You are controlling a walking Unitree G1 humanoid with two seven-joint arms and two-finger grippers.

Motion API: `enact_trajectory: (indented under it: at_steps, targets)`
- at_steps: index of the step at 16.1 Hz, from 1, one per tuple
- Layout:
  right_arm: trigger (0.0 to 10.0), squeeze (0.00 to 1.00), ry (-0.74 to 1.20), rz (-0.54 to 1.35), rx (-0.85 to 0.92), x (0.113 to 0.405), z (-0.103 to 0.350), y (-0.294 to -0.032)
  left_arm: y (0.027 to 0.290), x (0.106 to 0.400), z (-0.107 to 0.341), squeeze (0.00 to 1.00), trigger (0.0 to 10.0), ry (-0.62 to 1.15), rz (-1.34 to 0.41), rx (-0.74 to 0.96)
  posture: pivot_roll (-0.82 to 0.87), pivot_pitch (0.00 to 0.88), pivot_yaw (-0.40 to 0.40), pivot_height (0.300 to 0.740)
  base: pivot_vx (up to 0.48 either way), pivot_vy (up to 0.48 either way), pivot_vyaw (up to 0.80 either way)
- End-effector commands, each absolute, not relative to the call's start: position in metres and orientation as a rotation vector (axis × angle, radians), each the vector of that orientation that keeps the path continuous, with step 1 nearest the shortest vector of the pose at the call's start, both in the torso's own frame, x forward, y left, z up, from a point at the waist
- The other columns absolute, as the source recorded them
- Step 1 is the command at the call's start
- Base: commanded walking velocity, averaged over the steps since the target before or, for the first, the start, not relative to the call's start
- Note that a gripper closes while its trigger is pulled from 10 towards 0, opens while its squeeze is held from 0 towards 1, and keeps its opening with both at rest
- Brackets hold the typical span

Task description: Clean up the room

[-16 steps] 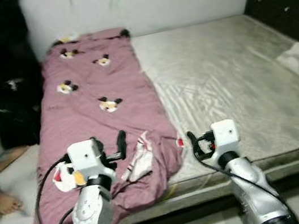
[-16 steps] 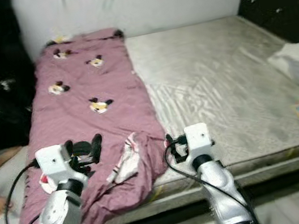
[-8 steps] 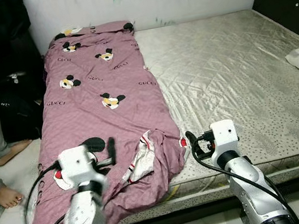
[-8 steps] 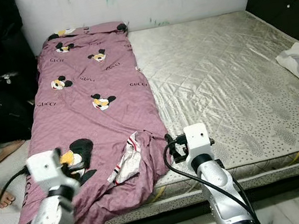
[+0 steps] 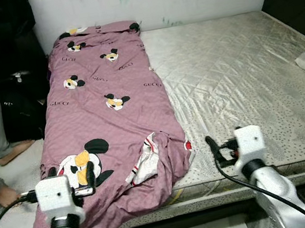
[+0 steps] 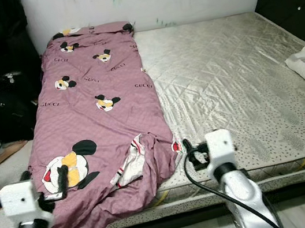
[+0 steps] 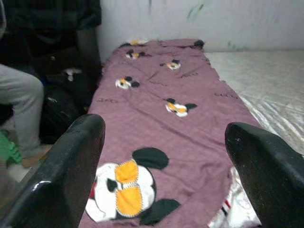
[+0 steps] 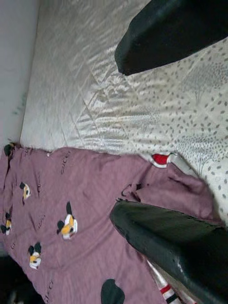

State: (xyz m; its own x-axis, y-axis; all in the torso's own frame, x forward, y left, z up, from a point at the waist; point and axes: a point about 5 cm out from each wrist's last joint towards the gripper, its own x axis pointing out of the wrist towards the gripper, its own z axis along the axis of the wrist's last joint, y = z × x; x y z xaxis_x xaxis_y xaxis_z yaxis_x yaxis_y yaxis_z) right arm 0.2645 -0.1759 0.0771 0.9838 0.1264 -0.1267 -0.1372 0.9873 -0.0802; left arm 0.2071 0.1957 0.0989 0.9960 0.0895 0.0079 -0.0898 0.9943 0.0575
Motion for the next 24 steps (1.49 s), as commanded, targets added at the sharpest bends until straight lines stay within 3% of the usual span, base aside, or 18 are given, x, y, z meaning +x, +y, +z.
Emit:
enact_trajectory:
  at_steps: [1,6,12,17,24]
  targets:
    - [10.0,0.00,0.092,0.131,-0.086,0.263,0.085,-0.179,0.197,0.205,0.104,0.00,10.0,-0.032,0.103,0.077,0.03,0.054,-0.029,0.740,0.000,0.000,0.00]
    - [10.0,0.00,0.095,0.150,-0.064,0.261,0.088,-0.172,0.193,0.206,0.104,0.00,10.0,-0.030,0.096,0.071,0.03,0.053,-0.025,0.740,0.000,0.000,-0.45]
    - [10.0,0.00,0.104,0.169,-0.098,0.260,0.087,-0.169,0.190,0.209,0.103,0.00,10.0,-0.025,0.098,0.066,0.02,0.056,-0.025,0.740,0.000,0.000,0.00]
    - [10.0,0.00,0.097,0.179,-0.108,0.262,0.087,-0.166,0.189,0.211,0.103,0.00,10.0,-0.026,0.090,0.063,0.03,0.050,-0.026,0.740,0.000,0.000,0.77]
    - [10.0,0.00,0.104,0.179,-0.102,0.263,0.086,-0.166,0.188,0.212,0.103,0.00,10.0,-0.024,0.085,0.062,0.03,0.050,-0.026,0.740,0.000,0.000,0.00]
